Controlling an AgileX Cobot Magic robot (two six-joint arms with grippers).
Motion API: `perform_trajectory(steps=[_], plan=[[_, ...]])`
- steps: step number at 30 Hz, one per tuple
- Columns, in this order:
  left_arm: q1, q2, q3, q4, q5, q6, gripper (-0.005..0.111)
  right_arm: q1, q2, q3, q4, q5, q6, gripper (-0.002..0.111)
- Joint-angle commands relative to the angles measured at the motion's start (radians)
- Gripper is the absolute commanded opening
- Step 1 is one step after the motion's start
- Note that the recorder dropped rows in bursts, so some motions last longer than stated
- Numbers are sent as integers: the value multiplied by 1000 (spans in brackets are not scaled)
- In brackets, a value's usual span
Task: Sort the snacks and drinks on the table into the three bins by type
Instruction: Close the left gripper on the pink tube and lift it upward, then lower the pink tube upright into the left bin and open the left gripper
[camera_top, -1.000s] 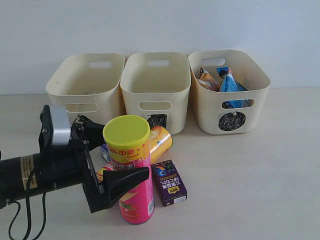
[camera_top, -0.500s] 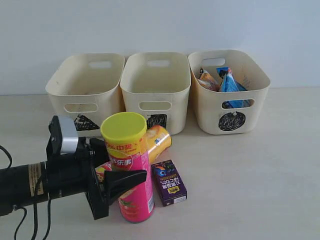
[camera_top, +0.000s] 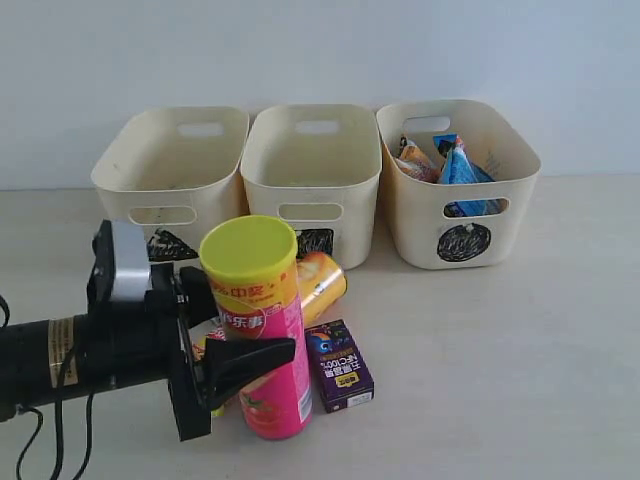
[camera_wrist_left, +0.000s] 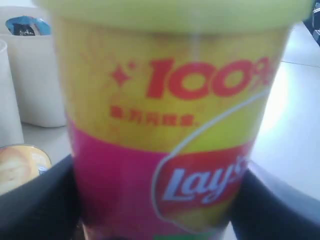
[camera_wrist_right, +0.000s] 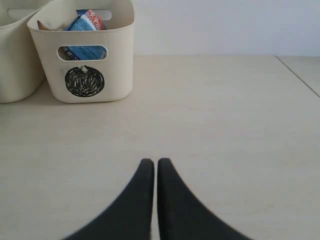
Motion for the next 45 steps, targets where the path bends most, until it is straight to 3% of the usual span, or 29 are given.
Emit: perform_trajectory(steps=[1, 17, 24, 29, 36, 45], plan=[[-4, -41, -4, 6, -11, -56, 4, 0, -5, 5, -3, -7, 0, 0], [-4, -184, -4, 36, -11, -265, 4, 0, -5, 5, -3, -7, 0, 0], [-4, -306, -32, -30, -11, -371, 4, 0, -5, 5, -3, -7, 0, 0], [-4, -354, -160, -40, 266, -473, 4, 0, -5, 5, -3, -7, 0, 0], [-4, -354, -340, -40, 455, -585, 4, 0, -5, 5, -3, -7, 0, 0], [-2, -318, -566, -40, 880, -581, 4, 0, -5, 5, -3, -7, 0, 0]])
